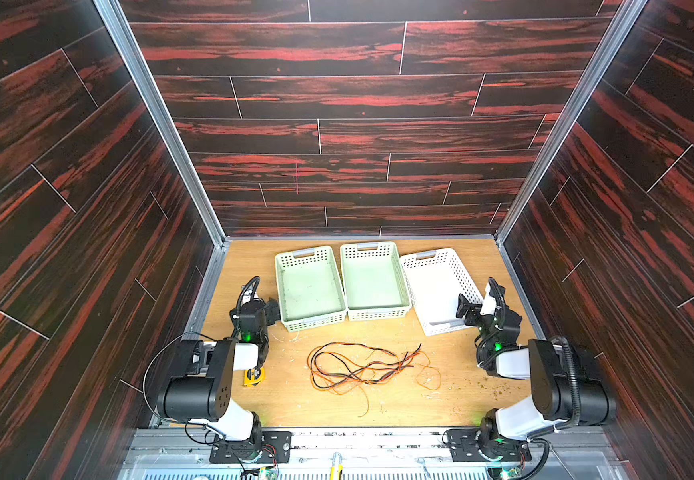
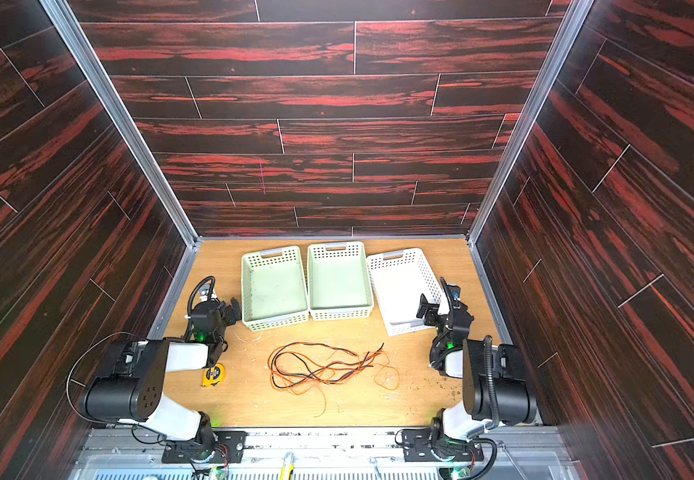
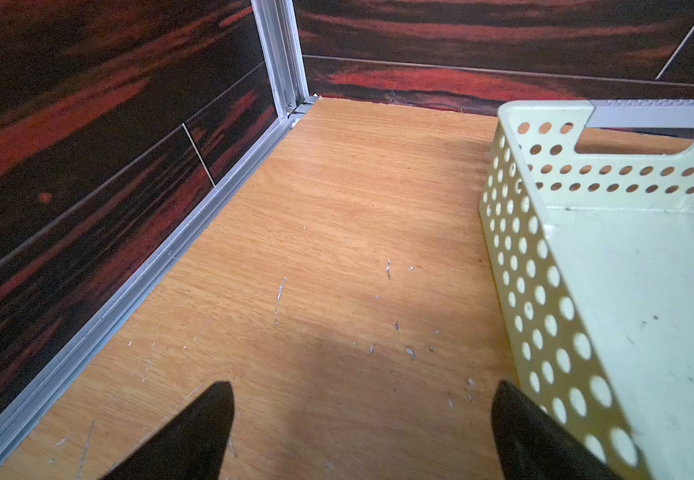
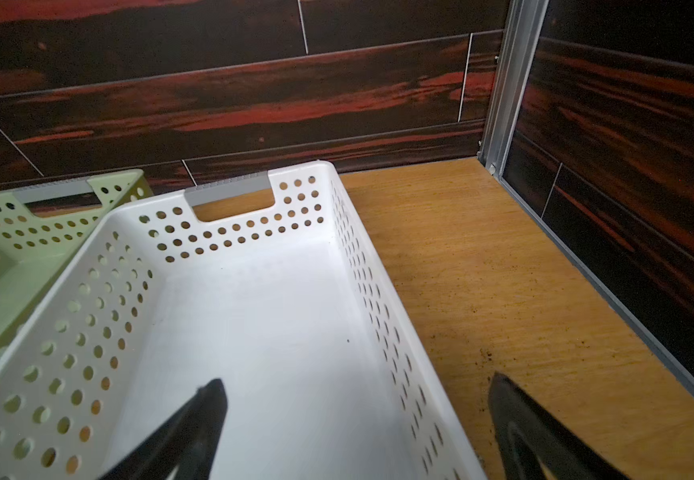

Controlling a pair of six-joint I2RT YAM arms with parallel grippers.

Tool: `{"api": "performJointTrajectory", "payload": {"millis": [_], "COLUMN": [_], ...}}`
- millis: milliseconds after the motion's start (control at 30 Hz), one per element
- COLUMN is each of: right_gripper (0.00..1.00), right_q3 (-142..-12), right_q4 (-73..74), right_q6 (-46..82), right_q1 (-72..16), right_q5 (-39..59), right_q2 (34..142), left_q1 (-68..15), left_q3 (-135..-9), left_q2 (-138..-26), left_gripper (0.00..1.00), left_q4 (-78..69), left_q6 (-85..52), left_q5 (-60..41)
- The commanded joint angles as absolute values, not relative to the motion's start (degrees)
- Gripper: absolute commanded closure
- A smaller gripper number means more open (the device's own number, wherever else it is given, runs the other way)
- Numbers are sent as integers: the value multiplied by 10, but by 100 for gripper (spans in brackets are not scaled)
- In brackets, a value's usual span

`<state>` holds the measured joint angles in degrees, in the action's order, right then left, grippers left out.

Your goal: Untangle the cables

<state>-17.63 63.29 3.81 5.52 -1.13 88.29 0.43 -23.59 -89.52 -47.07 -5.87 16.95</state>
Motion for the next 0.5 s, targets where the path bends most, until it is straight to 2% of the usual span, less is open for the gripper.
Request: {"api": "performJointTrajectory", "payload": {"millis": [0,467], "right_gripper": [2,1], "right_q3": [-181,-182], "right_q4": [641,640], "right_q6": [36,37], "right_q1": [52,52], "right_q5": [-17,-17], "right_q2": [893,894], "left_q1": [6,6], "left_q3": [-242,-243], "left_q2": [-881,-882], "left_gripper": [1,1], "left_q4": [-470,-469], "left_q6": [-63,-63], "left_q5": [168,168]}}
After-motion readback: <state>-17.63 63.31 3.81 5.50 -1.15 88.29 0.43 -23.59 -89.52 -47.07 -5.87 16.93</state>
